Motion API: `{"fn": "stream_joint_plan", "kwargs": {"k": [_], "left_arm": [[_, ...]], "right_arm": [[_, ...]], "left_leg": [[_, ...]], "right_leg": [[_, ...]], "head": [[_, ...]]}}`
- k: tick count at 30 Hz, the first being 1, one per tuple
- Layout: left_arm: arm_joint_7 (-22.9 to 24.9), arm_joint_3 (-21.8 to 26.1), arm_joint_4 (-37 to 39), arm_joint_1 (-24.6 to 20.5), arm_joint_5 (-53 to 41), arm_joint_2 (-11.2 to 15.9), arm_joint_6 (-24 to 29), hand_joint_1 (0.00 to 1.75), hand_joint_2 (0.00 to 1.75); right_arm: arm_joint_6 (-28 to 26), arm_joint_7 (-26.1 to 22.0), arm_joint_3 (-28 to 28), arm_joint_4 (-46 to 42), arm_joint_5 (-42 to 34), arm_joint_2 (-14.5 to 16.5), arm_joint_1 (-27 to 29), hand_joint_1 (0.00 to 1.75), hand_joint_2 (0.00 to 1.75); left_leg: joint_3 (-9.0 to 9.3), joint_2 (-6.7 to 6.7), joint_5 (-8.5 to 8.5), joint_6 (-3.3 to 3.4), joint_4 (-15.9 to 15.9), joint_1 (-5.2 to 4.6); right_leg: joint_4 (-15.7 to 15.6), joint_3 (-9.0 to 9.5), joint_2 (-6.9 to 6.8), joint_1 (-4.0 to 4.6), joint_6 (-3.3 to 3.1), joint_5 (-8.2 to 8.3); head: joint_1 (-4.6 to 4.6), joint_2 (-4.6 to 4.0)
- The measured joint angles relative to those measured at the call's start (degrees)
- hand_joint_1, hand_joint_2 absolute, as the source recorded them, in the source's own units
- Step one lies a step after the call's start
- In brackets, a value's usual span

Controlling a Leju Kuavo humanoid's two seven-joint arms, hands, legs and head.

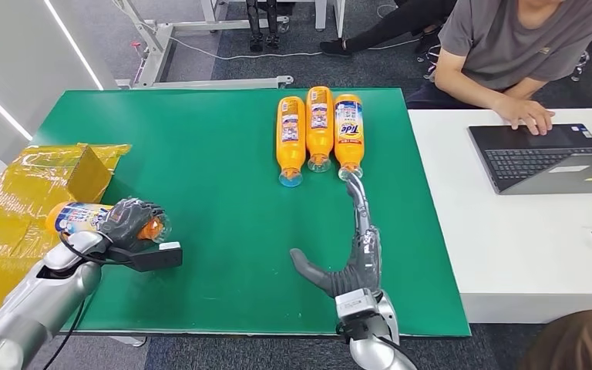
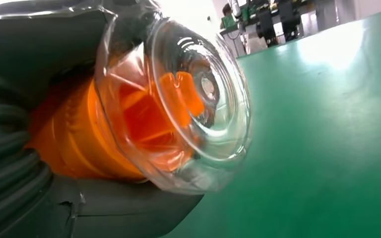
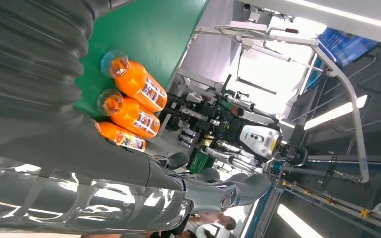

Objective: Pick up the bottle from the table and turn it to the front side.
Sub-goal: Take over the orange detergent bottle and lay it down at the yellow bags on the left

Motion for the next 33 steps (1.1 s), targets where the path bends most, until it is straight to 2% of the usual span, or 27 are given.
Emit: {"fn": "stream_joint_plan", "kwargs": {"k": [13,29,30,33], "left_arm": [[1.81,-1.92,6.49,-1.97,-0.69,-0.28,-0.44,1.75,1.75],[4.59,-2.17,8.31,-2.58,-0.39,-0.31,-1.86,1.74,1.75],[4.68,-2.17,8.31,-2.54,-0.38,-0.28,-1.92,1.65,1.75],[4.74,-2.17,8.34,-2.51,-0.38,-0.2,-2.67,0.35,1.75]], "right_arm": [[-0.99,-0.5,0.0,-0.11,-0.11,0.0,0.26,0.0,1.75],[-1.01,-0.46,0.0,-0.59,0.57,-0.09,1.33,0.0,1.75],[-1.01,-0.46,0.0,-0.6,0.6,-0.09,1.38,0.0,1.75],[-1.04,-0.46,0.0,-0.61,0.64,-0.11,1.49,0.0,1.75]], "left_leg": [[0.07,0.07,0.01,-0.02,-0.01,0.0],[0.06,0.07,0.01,-0.02,-0.02,0.0],[0.06,0.07,0.01,-0.02,-0.02,0.0],[0.07,0.07,0.01,-0.02,-0.02,0.0]], "right_leg": [[0.02,0.01,0.06,0.0,-0.04,0.03],[0.03,0.03,0.05,0.0,-0.06,0.04],[0.03,0.03,0.05,0.0,-0.06,0.04],[0.03,0.04,0.05,0.0,-0.06,0.04]], "head": [[0.0,0.0],[0.01,0.0],[0.01,0.0],[0.01,0.0]]}}
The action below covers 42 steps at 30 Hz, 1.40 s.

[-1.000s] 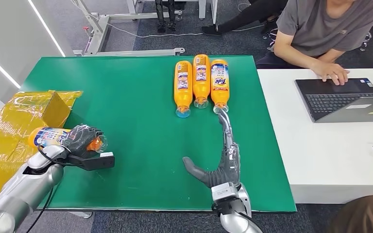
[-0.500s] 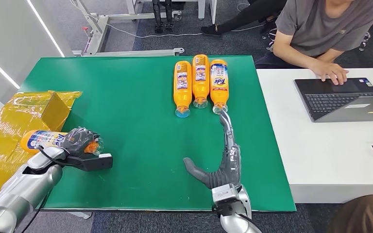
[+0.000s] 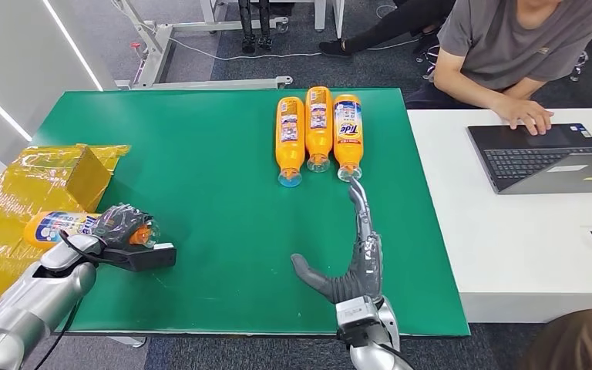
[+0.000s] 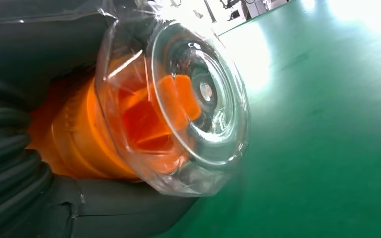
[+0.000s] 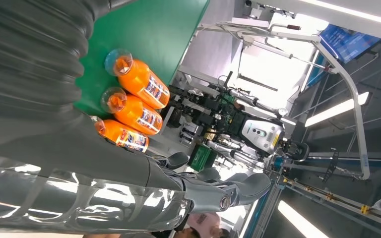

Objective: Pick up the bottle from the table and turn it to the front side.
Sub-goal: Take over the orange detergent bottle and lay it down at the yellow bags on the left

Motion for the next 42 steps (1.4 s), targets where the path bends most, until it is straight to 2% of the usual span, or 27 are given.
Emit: {"fn": "stream_joint_plan", "kwargs": {"k": [1,6,9,12,17,21,25,28,32,36,42], "left_arm": [[-0.01,0.0,0.02,0.02,0.02,0.03,-0.41,0.0,1.75],[0.1,0.0,0.11,0.19,0.2,0.12,-1.18,0.0,1.75],[-0.14,0.11,0.11,-0.2,1.15,0.14,-3.36,0.0,1.75],[-1.69,0.57,0.11,-0.76,3.3,0.39,-8.14,0.0,1.75],[-5.5,1.76,0.11,-1.54,8.72,2.0,-19.48,0.0,1.75],[-6.82,2.44,-0.09,-1.8,11.21,3.41,-23.06,0.0,1.75],[-7.61,2.64,-2.33,-1.54,15.61,6.1,-26.55,0.0,1.75],[-7.86,3.13,-4.76,-0.53,18.62,7.89,-25.99,0.0,1.75],[-9.1,6.52,-11.5,2.84,25.49,9.25,-20.44,0.0,1.75],[-9.37,11.05,-19.48,6.72,29.53,9.32,-17.45,0.0,1.75],[-9.98,15.6,-27.68,10.65,35.18,8.88,-16.63,0.0,1.75]], "right_arm": [[-0.01,0.0,0.0,-0.01,0.02,0.0,0.03,0.0,1.75],[-0.05,0.02,0.0,-0.36,0.21,-0.04,0.34,0.0,1.75],[-0.07,0.13,-0.02,-0.46,0.47,-0.04,0.53,0.0,1.75],[0.0,0.41,-0.02,-0.53,0.63,-0.04,0.84,0.0,1.75],[0.38,1.04,-0.08,-1.0,0.99,-0.06,1.34,0.0,1.75],[0.62,1.1,-0.2,-1.31,1.24,-0.07,1.74,0.0,1.75],[1.39,1.09,-0.38,-1.72,1.52,-0.27,2.3,0.0,1.75],[1.93,1.05,-0.49,-1.96,1.73,-0.47,2.5,0.0,1.75],[3.39,1.07,-0.55,-2.33,2.03,-0.63,2.58,0.0,1.75],[4.31,1.09,-0.54,-2.38,2.05,-0.63,2.45,0.0,1.75],[4.74,0.92,-0.53,-2.28,1.4,-0.63,1.73,0.0,1.75]], "left_leg": [[0.0,0.0,0.0,0.0,0.0,0.0],[0.0,-0.02,0.0,0.0,0.0,0.0],[0.03,-0.02,0.0,0.0,0.0,0.0],[0.08,-0.02,0.0,0.0,-0.01,-0.01],[0.24,0.01,0.0,-0.01,-0.03,-0.01],[0.32,0.07,0.03,-0.05,-0.04,0.01],[0.3,0.11,0.06,-0.1,-0.04,0.04],[0.25,0.08,0.08,-0.12,-0.04,0.04],[0.18,0.09,0.07,-0.12,-0.04,0.02],[0.14,0.06,0.06,-0.11,-0.04,0.0],[0.13,0.04,0.06,-0.11,-0.03,0.0]], "right_leg": [[0.0,0.0,0.0,0.0,0.0,0.0],[0.0,0.01,-0.02,0.0,0.0,0.0],[0.0,0.05,-0.02,0.0,0.0,0.0],[0.0,0.11,-0.03,0.0,0.0,-0.01],[0.0,0.21,0.0,0.0,-0.02,-0.01],[0.04,0.24,0.06,0.0,-0.04,0.0],[0.06,0.17,0.11,0.02,-0.07,0.02],[0.06,0.14,0.09,0.03,-0.07,0.01],[0.04,0.1,0.1,0.03,-0.06,0.01],[0.0,0.1,0.07,0.02,-0.03,0.0],[-0.02,0.1,0.07,0.02,-0.03,0.0]], "head": [[0.0,0.0],[0.0,0.0],[-0.01,0.0],[0.0,0.0],[0.0,0.0],[0.0,0.0],[-0.01,0.0],[-0.01,0.0],[-0.01,0.0],[0.0,0.0],[-0.01,0.0]]}}
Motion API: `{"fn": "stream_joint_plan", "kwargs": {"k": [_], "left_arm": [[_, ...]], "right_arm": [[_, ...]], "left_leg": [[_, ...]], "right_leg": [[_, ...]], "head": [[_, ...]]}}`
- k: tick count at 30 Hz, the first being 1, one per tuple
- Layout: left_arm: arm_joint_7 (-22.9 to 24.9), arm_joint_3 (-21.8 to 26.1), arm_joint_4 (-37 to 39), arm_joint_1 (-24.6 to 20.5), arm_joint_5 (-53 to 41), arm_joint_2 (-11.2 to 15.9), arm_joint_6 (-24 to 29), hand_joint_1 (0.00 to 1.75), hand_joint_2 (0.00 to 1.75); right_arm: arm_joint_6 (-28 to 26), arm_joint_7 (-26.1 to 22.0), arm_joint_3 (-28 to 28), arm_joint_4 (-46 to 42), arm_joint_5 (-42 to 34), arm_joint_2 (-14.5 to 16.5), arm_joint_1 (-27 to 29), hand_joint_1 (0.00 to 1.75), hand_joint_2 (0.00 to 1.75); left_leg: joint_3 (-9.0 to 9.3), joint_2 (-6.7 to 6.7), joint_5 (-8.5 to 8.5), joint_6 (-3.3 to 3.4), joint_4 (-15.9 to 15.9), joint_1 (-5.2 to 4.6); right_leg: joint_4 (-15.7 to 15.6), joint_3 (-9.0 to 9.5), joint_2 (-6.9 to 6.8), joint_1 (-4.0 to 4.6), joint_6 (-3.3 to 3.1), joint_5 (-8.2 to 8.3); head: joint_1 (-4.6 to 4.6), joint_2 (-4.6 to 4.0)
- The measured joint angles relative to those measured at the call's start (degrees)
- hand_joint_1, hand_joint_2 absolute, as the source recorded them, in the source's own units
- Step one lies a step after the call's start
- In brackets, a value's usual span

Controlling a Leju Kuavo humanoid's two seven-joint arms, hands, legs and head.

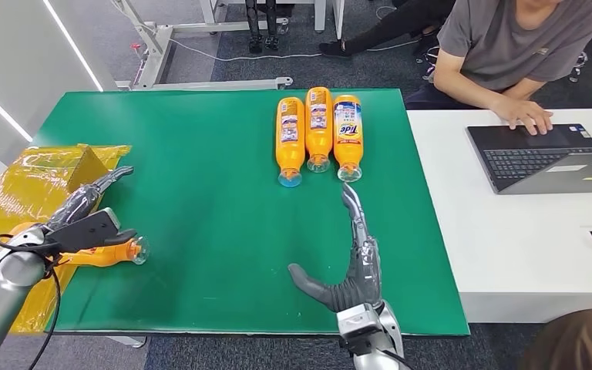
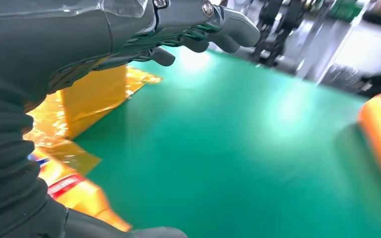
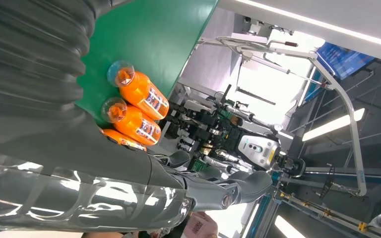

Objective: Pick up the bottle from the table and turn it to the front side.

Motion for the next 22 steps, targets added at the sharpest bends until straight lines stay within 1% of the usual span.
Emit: {"fn": "stream_joint_plan", "kwargs": {"k": [3,5,8,13,14,15,18,20,21,22], "left_arm": [[-0.15,1.41,-4.69,1.95,6.66,-0.55,-0.02,0.0,1.75],[-0.2,2.53,-8.32,3.03,12.35,-1.44,-0.25,0.0,1.75],[-0.26,5.0,-13.68,4.27,19.09,-4.5,-0.33,0.0,1.75],[-0.28,8.13,-18.91,6.61,23.08,-10.27,0.91,0.0,1.75],[-0.28,8.93,-19.94,7.35,23.97,-11.89,1.53,0.0,1.75],[-0.28,9.88,-21.05,8.26,25.08,-14.17,2.12,0.0,1.75],[-0.28,12.47,-24.37,11.87,27.8,-22.82,3.48,0.0,1.75],[-0.28,13.07,-26.4,14.3,29.03,-27.81,3.86,0.0,1.75],[-0.28,13.38,-27.38,15.4,29.84,-29.94,3.85,0.0,1.75],[-0.28,13.56,-27.9,15.95,30.22,-30.97,3.84,0.0,1.75]], "right_arm": [[0.37,-0.32,0.03,0.28,-0.72,0.0,-0.52,0.0,1.75],[0.71,-0.67,0.11,0.56,-1.46,0.0,-0.91,0.0,1.75],[1.42,-1.11,0.38,1.11,-2.45,0.0,-1.76,0.0,1.75],[1.39,-1.48,0.87,2.21,-3.78,0.04,-2.98,0.0,1.75],[0.93,-1.62,0.97,2.43,-4.25,0.12,-3.17,0.0,1.75],[0.19,-1.76,1.12,2.67,-4.83,0.25,-3.43,0.0,1.75],[-2.37,-1.98,1.86,3.33,-6.33,0.8,-4.39,0.0,1.75],[-3.47,-2.03,2.31,3.51,-7.0,0.99,-4.71,0.0,1.75],[-3.88,-2.04,2.5,3.53,-7.26,1.02,-4.79,0.0,1.75],[-4.08,-2.05,2.6,3.54,-7.38,1.03,-4.82,0.0,1.75]], "left_leg": [[0.0,0.0,0.0,0.0,0.0,0.01],[0.0,-0.02,0.0,0.0,0.01,0.0],[-0.03,-0.06,0.0,0.0,0.01,-0.01],[-0.04,-0.05,-0.02,0.03,0.02,-0.02],[-0.03,-0.07,-0.03,0.04,0.02,-0.03],[-0.04,-0.09,-0.03,0.05,0.02,-0.04],[-0.08,-0.12,-0.05,0.09,0.02,-0.05],[-0.11,-0.1,-0.08,0.12,0.03,-0.06],[-0.12,-0.1,-0.09,0.14,0.03,-0.06],[-0.12,-0.09,-0.1,0.15,0.03,-0.06]], "right_leg": [[0.0,-0.01,0.0,0.0,0.0,0.0],[0.0,-0.02,-0.01,0.0,0.0,0.0],[-0.01,0.0,-0.08,0.0,0.0,0.0],[-0.03,0.0,-0.08,-0.03,0.01,0.01],[-0.03,0.0,-0.09,-0.04,0.01,0.0],[-0.04,0.01,-0.11,-0.05,0.02,0.0],[-0.07,0.02,-0.15,-0.06,0.03,0.0],[-0.11,0.01,-0.14,-0.06,0.04,0.0],[-0.13,0.01,-0.13,-0.06,0.04,0.01],[-0.14,0.01,-0.13,-0.06,0.04,0.01]], "head": [[-0.01,0.0],[-0.01,0.0],[0.0,0.0],[-0.01,0.0],[-0.01,0.0],[-0.02,0.0],[0.01,0.0],[0.01,0.0],[0.01,0.0],[0.0,0.0]]}}
